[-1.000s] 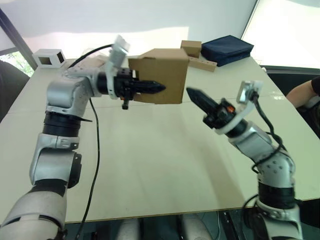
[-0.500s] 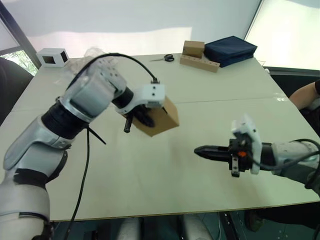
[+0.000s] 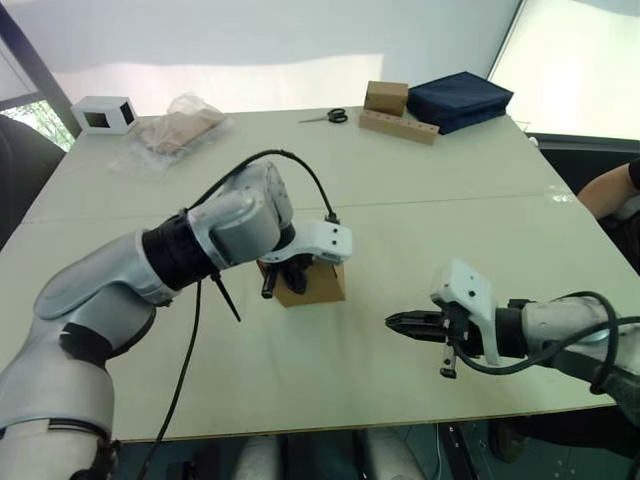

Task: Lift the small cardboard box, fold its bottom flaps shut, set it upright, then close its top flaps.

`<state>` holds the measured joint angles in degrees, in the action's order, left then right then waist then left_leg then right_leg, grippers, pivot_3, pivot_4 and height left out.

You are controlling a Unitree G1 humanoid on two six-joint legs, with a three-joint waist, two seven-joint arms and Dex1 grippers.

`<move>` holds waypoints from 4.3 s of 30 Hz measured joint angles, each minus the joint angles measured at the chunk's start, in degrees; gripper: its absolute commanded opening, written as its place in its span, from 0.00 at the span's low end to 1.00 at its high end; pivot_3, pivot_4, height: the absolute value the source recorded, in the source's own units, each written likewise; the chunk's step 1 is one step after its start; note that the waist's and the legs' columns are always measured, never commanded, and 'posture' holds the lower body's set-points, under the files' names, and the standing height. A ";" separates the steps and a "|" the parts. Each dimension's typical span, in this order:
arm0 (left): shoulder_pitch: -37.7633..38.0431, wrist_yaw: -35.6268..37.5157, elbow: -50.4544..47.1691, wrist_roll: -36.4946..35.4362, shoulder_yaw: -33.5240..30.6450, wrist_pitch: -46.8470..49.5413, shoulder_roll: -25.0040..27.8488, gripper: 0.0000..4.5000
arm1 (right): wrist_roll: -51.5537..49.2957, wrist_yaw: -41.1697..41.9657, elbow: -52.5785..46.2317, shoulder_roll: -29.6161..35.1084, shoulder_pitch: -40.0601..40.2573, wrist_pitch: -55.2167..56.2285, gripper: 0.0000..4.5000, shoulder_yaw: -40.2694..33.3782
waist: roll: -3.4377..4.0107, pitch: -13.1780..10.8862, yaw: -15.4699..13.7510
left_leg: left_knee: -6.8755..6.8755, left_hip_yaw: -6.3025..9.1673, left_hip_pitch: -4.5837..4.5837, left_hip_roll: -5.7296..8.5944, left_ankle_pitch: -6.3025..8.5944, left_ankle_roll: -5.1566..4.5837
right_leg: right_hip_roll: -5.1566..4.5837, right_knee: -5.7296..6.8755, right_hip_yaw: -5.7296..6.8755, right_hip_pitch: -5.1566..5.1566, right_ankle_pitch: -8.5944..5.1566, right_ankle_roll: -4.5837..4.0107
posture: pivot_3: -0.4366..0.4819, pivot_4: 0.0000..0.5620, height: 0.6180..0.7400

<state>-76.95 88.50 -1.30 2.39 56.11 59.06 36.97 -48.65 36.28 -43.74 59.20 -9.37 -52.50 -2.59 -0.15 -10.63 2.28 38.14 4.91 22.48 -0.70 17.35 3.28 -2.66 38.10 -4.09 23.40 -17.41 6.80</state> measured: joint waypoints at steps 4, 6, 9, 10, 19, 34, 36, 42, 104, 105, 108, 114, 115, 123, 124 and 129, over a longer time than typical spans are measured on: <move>-0.22 0.61 -0.05 0.65 1.00 -0.97 -0.17 0.00 | 1.40 -0.51 0.04 -1.43 0.00 0.02 0.01 0.24 | 0.00 0.00 -0.13 | 0.00 -0.01 0.00 0.00 0.00 0.00 | -0.01 0.00 0.00 0.00 0.00 0.00 | 0.48 0.27 1.00; -0.37 1.02 -0.38 0.75 1.02 -0.60 -0.12 0.00 | 1.72 -0.53 0.04 -1.86 0.17 0.02 0.01 0.23 | 0.00 0.00 -0.14 | 0.00 -0.01 0.00 0.01 0.00 0.00 | -0.01 0.00 0.00 0.00 0.00 0.00 | 0.48 0.27 1.00; -0.37 1.37 -2.14 0.82 1.25 0.73 0.10 0.00 | 2.42 -0.51 0.05 -1.88 0.73 0.01 0.01 0.17 | 0.00 0.00 -0.15 | 0.00 -0.01 0.00 0.00 0.00 0.00 | -0.01 0.00 0.00 0.00 0.00 0.00 | 0.48 0.27 1.00; -0.38 1.37 -2.48 0.82 1.34 1.48 0.09 0.00 | 2.48 -0.49 0.05 -1.88 0.76 0.01 0.01 0.17 | 0.00 0.00 -0.15 | 0.00 -0.01 0.00 0.00 0.00 0.00 | -0.01 0.00 0.00 0.00 0.00 0.00 | 0.48 0.27 1.00; -1.38 0.43 -8.83 -1.08 2.04 11.29 0.45 0.00 | 3.86 0.16 1.03 -2.83 0.01 0.07 0.01 0.48 | 0.00 0.00 -0.11 | 0.01 0.00 0.00 0.01 0.00 0.00 | -0.01 0.01 0.00 -0.01 0.00 0.00 | 0.48 0.27 1.00; -1.83 -4.72 -13.32 -7.60 3.96 16.61 1.17 0.51 | 5.77 0.23 2.49 -5.05 -0.42 0.01 0.00 1.91 | 0.00 0.00 -0.35 | 0.04 0.00 0.00 0.00 0.00 0.00 | -0.02 0.02 0.00 -0.01 0.00 0.00 | 0.48 0.27 1.00; -1.95 -5.24 -13.39 -9.06 3.95 17.51 0.97 0.66 | 5.84 0.60 2.50 -5.04 -0.09 0.01 0.00 1.79 | 0.00 0.00 -0.32 | 0.04 0.00 0.00 0.00 0.00 0.01 | -0.02 0.04 0.00 -0.01 0.00 0.00 | 0.48 0.27 1.00; -5.20 -6.62 -13.30 -16.03 1.14 24.68 -0.14 0.78 | 6.83 2.05 4.13 -5.00 -0.15 0.41 0.00 1.64 | 0.01 0.00 -0.30 | 0.05 0.00 0.00 0.01 0.00 0.00 | -0.01 0.04 0.00 -0.01 0.00 0.00 | 0.48 0.27 1.00; 47.34 -21.06 -3.64 -35.53 -55.91 -13.65 5.05 0.01 | 11.24 8.19 18.42 -22.41 -9.20 11.32 0.00 7.82 | 0.10 0.11 -1.12 | 0.06 0.00 -0.05 0.03 -0.08 0.14 | -0.11 0.12 0.03 0.00 0.00 -0.02 | 0.48 0.27 1.00; 47.59 -21.09 -3.82 -35.32 -55.34 -14.03 5.05 0.01 | 11.44 8.32 18.45 -22.71 -9.20 11.35 0.00 8.07 | 0.10 0.11 -1.11 | 0.05 0.00 -0.05 0.03 -0.08 0.14 | -0.11 0.11 0.03 0.00 0.00 -0.02 | 0.48 0.27 1.00; 48.77 -21.68 -4.64 -34.51 -53.18 -14.86 4.46 0.01 | 12.02 8.93 18.61 -23.30 -9.35 11.55 0.00 9.38 | 0.10 0.11 -1.14 | 0.05 0.00 -0.05 0.03 -0.08 0.14 | -0.11 0.11 0.03 0.00 0.00 -0.02 | 0.48 0.27 1.00; 50.30 -23.47 -6.02 -34.83 -52.46 -14.10 3.85 0.01 | 14.82 9.25 18.78 -23.32 -9.47 11.69 0.00 11.67 | 0.10 0.11 -1.15 | 0.05 0.01 -0.05 0.03 -0.08 0.14 | -0.12 0.12 0.03 0.00 0.00 -0.02 | 0.48 0.27 1.00; 50.40 -23.75 -6.10 -35.23 -52.49 -13.70 3.66 0.01 | 15.20 9.25 18.92 -23.35 -9.48 11.74 0.00 11.83 | 0.10 0.11 -1.17 | 0.05 0.01 -0.05 0.03 -0.08 0.14 | -0.12 0.12 0.04 0.00 0.00 -0.02 | 0.48 0.27 1.00; 51.99 -27.66 -11.23 -38.93 -52.76 -8.25 2.07 0.01 | 19.30 9.71 21.72 -23.44 -11.19 13.98 0.00 12.95 | 0.10 0.11 -1.16 | 0.05 0.01 -0.05 0.03 -0.08 0.14 | -0.12 0.12 0.03 -0.01 0.00 -0.02 | 0.48 0.27 1.00; 52.02 -28.05 -11.52 -39.40 -52.76 -7.70 2.02 0.01 | 19.47 9.87 21.80 -23.44 -11.26 14.14 0.00 12.95 | 0.10 0.11 -1.14 | 0.05 0.02 -0.05 0.03 -0.08 0.14 | -0.12 0.12 0.03 -0.01 0.00 -0.02 | 0.48 0.27 1.00; 52.29 -30.17 -12.56 -40.42 -52.76 -5.93 1.40 0.01 | 20.42 10.77 22.22 -23.70 -11.33 14.27 0.00 12.99 | 0.10 0.11 -1.14 | 0.05 0.02 -0.05 0.03 -0.08 0.14 | -0.11 0.12 0.03 0.00 0.00 -0.03 | 0.48 0.27 1.00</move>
<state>-24.67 58.33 -13.85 -38.03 3.35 53.13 38.37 -28.23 47.05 -21.52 35.50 -20.70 -38.23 10.40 -0.05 -10.52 1.14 38.19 4.92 22.43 -0.67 17.27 3.43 -2.77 38.22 -4.05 23.39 -17.41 6.78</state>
